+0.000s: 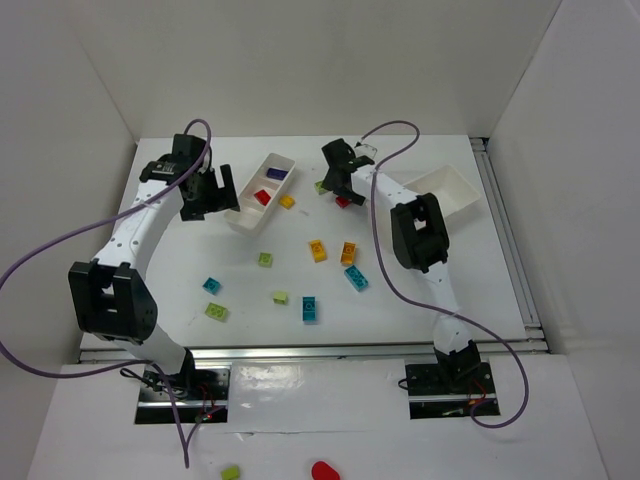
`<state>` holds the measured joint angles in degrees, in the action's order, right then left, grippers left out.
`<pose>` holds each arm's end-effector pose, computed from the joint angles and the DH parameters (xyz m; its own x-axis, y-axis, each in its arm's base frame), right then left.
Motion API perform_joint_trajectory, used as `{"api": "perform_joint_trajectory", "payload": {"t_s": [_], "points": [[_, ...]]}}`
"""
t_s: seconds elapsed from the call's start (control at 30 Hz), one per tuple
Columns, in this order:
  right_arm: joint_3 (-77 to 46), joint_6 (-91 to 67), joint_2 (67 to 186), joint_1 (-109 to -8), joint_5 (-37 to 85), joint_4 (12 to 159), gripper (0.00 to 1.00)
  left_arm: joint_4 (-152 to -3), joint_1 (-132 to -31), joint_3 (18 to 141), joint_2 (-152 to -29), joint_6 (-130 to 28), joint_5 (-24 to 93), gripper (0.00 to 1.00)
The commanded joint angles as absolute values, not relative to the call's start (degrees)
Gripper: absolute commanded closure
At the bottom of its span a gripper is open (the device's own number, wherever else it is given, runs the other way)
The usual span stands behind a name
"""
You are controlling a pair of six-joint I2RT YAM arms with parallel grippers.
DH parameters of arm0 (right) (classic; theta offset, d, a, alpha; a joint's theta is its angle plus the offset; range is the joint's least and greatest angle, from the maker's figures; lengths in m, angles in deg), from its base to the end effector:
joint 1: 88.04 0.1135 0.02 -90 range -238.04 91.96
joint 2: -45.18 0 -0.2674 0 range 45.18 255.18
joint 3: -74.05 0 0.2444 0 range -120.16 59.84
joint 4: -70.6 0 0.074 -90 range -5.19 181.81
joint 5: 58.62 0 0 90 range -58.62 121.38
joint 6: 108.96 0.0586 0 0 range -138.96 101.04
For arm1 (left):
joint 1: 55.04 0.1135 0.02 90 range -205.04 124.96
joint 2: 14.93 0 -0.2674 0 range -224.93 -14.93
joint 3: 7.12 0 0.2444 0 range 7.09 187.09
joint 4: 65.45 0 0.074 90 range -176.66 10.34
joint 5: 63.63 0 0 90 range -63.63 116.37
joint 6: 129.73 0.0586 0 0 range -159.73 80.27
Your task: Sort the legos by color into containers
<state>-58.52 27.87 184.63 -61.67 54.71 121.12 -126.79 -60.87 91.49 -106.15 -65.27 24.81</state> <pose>0.4894 0.2167 0.1504 -0.6744 0.4131 -0.6119 0.4022 0.9006 0.1647 0.3445 -0.0336 0.3051 -0.7626 -0.3554 -0.5405 -0.2695 0.9342 -0.2339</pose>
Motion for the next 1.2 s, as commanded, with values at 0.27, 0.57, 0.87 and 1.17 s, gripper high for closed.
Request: {"api": "perform_joint_trajectory", "payload": {"t_s": [0.27,0.57,0.87,1.17], "points": [[-54.87,26.23,181.96,-59.92,60.03,123.66,0.33,-127.47,-61.11,94.19,-106.96,-64.25,23.56,0.0],[-46.16,12.96,171.22,-56.85,51.26,109.26,0.59,-127.47,-61.11,95.24,-107.57,-64.78,22.42,0.0],[-58.51,-0.85,172.78,-49.19,42.55,103.79,0.59,-128.0,-56.37,90.94,-103.36,-69.52,23.73,0.0],[-76.54,-1.29,187.11,-47.96,38.5,95.98,0.57,-127.38,-52.76,88.92,-100.8,-70.13,26.2,0.0]]}}
